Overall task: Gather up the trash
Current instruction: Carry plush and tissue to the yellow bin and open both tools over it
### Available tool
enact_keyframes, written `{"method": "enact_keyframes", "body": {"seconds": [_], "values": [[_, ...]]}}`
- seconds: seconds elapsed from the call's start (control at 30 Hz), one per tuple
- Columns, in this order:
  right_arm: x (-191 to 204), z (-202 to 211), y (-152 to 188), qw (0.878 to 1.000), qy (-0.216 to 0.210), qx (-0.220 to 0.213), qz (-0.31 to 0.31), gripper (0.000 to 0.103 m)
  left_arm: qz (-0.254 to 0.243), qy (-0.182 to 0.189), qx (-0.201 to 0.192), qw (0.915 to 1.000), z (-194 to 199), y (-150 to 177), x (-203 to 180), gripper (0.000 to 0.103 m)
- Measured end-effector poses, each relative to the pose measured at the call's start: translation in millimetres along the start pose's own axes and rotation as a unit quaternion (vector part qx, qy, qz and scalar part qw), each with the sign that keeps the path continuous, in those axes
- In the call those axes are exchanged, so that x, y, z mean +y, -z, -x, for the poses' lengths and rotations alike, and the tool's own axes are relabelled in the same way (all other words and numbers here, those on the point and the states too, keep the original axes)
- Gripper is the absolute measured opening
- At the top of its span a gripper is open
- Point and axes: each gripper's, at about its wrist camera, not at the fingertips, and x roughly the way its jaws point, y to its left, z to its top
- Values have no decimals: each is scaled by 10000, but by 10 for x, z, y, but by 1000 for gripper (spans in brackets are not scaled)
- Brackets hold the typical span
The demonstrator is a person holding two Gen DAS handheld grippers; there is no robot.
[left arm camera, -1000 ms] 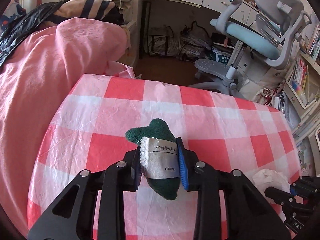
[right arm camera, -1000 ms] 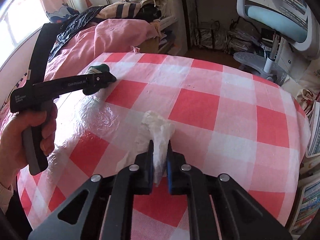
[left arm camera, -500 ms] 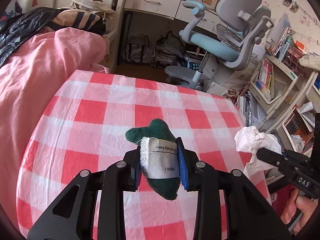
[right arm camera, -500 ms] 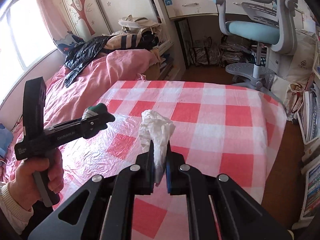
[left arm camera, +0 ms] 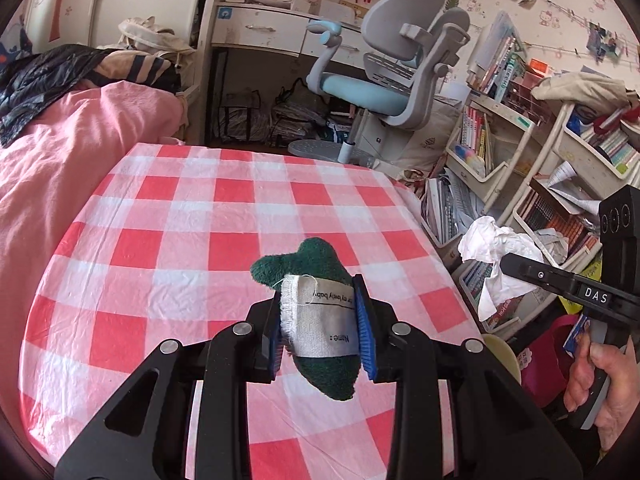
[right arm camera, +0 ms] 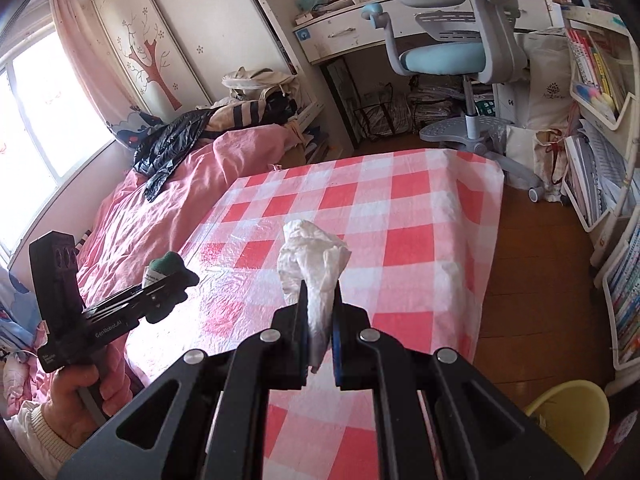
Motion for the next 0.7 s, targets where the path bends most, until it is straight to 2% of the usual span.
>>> {"method": "enact_keyframes", "body": {"seconds": [0.37,0.57,0.7], "values": [[-234,296,184,9995,141,-181,-198,9,-580,213,-26,9981,51,177,-657,29],[-524,495,305,9982,520,-146,-265,9,-781,412,78,9961,-42,244,-978,29],[-798,614,331,9951,931,173,-266,9,-889,732,239,9931,-150,285,-1248,29]]}}
